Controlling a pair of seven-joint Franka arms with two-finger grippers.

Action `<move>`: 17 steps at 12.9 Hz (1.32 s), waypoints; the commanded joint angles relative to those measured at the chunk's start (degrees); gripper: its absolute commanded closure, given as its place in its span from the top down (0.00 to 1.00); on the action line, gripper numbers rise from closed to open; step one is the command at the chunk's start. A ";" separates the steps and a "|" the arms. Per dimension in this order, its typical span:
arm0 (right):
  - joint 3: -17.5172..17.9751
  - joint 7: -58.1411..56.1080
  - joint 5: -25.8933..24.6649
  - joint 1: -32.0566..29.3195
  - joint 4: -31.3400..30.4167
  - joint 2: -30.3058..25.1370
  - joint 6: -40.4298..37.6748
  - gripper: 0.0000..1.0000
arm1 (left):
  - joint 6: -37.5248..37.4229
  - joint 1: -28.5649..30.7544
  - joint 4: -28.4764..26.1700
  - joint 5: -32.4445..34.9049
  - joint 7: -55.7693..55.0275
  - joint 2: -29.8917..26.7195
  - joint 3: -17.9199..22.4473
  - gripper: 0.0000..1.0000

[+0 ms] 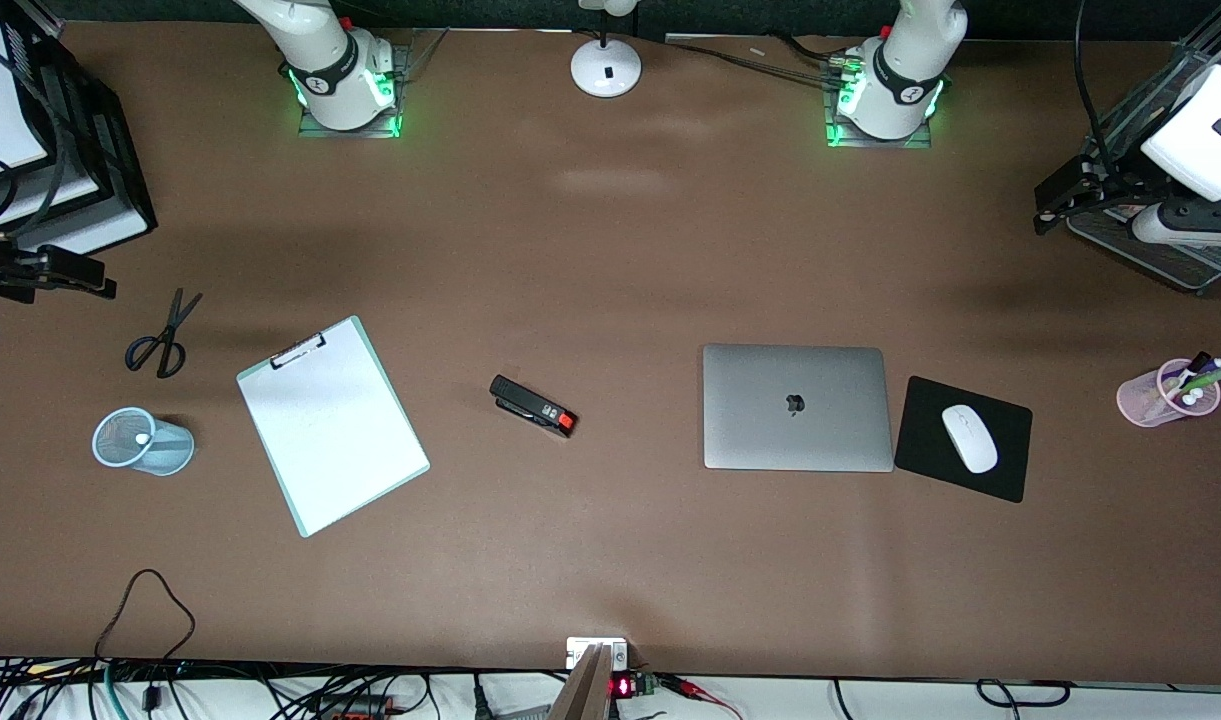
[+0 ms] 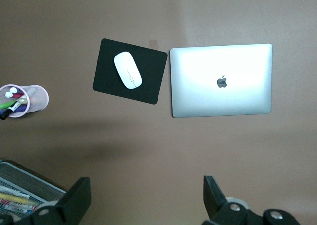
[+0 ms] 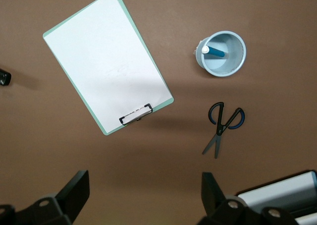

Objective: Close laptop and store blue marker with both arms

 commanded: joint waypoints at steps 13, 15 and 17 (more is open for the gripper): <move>1.90 4.74 -0.52 -0.22 -8.05 -9.67 3.37 1.00 | -0.20 0.62 -0.19 -0.55 0.70 -0.17 -0.29 1.00; 1.81 4.93 0.09 -0.30 -7.60 -9.50 3.28 1.00 | -0.29 0.62 -0.27 -0.55 0.70 -0.17 -0.29 1.00; 1.81 4.93 0.09 -0.22 -7.60 -9.50 3.28 1.00 | -0.12 0.62 -0.27 -0.55 0.62 -0.35 -0.37 1.00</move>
